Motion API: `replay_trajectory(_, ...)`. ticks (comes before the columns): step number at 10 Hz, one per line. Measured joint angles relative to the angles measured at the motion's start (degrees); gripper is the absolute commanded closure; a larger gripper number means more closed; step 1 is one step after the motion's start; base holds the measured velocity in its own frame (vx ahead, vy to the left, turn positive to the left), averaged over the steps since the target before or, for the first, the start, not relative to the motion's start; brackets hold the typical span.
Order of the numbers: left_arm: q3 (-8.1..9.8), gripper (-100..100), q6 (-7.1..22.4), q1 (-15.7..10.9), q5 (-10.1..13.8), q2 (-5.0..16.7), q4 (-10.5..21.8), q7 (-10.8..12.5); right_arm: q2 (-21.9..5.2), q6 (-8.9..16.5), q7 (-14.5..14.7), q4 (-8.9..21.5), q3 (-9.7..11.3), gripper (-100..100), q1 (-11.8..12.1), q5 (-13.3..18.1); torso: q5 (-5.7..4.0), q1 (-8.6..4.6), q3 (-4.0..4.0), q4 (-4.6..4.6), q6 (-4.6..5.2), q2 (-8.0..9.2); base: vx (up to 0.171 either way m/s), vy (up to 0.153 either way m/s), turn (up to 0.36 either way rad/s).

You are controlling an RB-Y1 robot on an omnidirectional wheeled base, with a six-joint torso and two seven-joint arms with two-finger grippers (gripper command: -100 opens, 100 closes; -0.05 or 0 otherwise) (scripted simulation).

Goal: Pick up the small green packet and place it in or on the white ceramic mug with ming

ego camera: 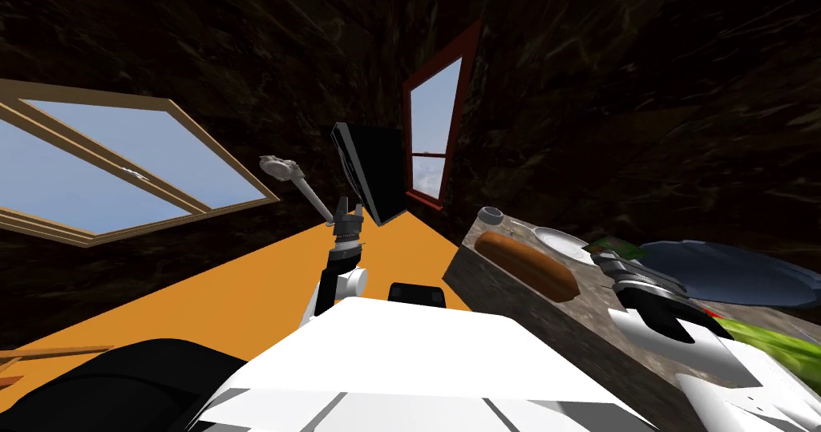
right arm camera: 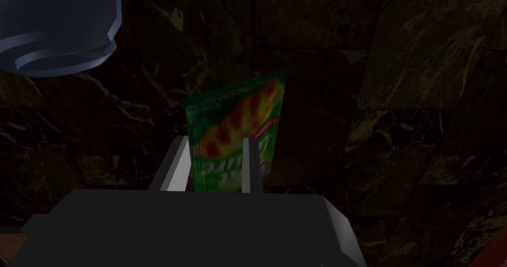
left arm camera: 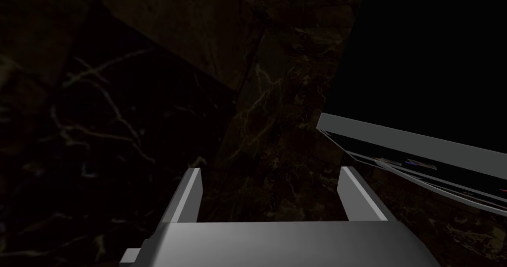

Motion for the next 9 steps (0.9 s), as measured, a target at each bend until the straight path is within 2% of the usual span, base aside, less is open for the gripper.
replay_trajectory(1,0.00,0,0.00,0.00,0.00,0.00,0.00,0.00,-0.85,0.93,-0.33,-0.12,-0.46,100,-0.47,-0.36,0.00,0.05,-0.05,-0.02,-0.05,-0.08,0.099,0.080,0.118)
replay_trajectory(4,0.01,0,0.00,0.01,0.00,0.01,0.00,0.00,-4.44,3.61,-1.65,-0.01,0.19,100,-1.71,-2.05,-0.08,-0.28,-0.29,-0.11,-0.12,-0.48,0.178,0.025,0.110)
replay_trajectory(7,0.01,0,0.00,0.01,0.00,0.01,0.00,0.00,-6.45,6.60,-2.71,-1.88,3.15,100,-1.92,-3.49,-0.17,-0.46,-0.23,-0.11,-0.03,-0.36,0.153,-0.015,0.066)
replay_trajectory(9,0.01,0,0.00,0.01,0.00,0.01,0.00,0.00,-7.89,8.49,-3.30,-2.68,6.09,100,-2.49,-4.34,-0.19,-0.56,-0.27,-0.13,-0.02,-0.41,0.157,-0.045,0.047)
